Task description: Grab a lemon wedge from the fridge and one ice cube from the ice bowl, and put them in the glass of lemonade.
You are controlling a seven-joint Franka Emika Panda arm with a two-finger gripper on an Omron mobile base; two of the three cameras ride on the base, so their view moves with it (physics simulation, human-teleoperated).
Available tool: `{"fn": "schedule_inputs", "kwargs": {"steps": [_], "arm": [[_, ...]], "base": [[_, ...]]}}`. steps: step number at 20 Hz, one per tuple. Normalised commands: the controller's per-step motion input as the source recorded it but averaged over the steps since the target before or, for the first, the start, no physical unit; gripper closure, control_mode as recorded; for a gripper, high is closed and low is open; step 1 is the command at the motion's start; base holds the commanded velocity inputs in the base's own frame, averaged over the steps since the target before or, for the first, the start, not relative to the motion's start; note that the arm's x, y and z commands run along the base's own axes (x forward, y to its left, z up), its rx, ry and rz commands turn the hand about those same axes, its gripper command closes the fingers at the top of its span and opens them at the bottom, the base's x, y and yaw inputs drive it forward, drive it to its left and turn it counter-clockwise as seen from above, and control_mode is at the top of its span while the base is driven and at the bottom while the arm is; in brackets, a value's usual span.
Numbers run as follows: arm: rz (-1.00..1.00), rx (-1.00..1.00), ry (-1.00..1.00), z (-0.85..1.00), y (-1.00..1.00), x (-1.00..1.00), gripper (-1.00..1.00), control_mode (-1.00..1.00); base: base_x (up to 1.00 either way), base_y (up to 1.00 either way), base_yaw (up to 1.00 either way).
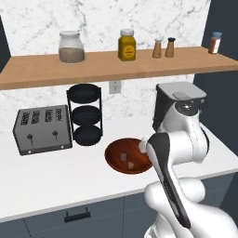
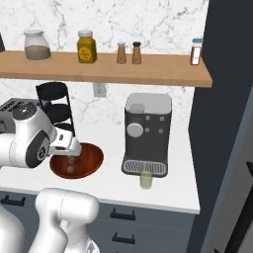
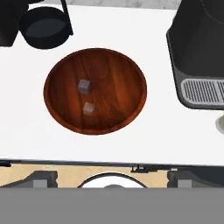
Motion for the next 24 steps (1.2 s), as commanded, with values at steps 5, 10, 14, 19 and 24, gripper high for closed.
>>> {"fn": "schedule_inputs", "kwargs": {"steps": [5,10,14,19,24], "arm": [[-0.01,0.06,0.03,-0.66,0.6,0.4,-1.0,-1.0],[0.0,0.14,0.04,-0.46,0.3,0.47,-1.0,-1.0],[0.0,0.01,0.11,-0.16,0.14,0.39,-1.0,-1.0],[0.0,0.0,0.17,-0.18,0.07,0.48,-1.0,-1.0],[0.0,0.0,0.02,-0.34,0.0,0.46,-1.0,-1.0]], "base": [[0.0,0.0,0.0],[0.0,0.0,0.0],[0.0,0.0,0.0],[0.0,0.0,0.0],[0.0,0.0,0.0]]}}
